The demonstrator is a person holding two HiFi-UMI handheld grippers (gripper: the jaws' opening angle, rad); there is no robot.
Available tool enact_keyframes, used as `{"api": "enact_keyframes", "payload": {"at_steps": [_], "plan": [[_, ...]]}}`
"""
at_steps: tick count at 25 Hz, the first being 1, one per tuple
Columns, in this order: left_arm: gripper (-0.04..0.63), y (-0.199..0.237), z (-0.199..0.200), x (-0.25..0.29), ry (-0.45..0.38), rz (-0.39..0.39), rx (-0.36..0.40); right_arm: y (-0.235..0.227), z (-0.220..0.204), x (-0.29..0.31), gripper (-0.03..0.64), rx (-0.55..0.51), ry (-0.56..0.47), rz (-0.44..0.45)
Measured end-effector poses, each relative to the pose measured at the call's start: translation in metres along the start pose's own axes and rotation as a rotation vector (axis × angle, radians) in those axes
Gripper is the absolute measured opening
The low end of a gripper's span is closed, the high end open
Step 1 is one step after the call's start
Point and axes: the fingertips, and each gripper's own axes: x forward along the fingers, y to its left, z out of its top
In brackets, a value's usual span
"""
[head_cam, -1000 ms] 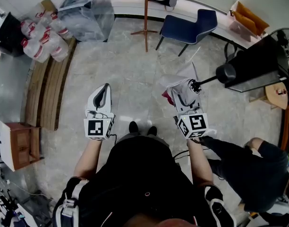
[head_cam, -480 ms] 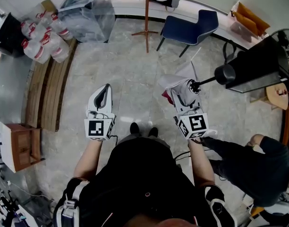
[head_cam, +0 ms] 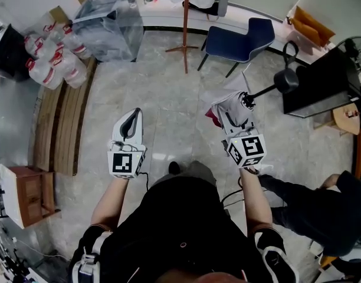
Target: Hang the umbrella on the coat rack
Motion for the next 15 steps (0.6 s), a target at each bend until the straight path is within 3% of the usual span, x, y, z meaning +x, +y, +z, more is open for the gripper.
{"api": "enact_keyframes", "payload": {"at_steps": [6,15], "plan": [[0.000,0.027,-0.008,0.020,0.010,0.015,-0.016,-0.007,0.001,0.040,0.138,-0.029,0.030,0.023],[0.000,0.071,-0.007,0.105,-0.003,0.081,-0.030,-0.068,0.005,0.137,0.137,-0.041,0.037,0.082]]}}
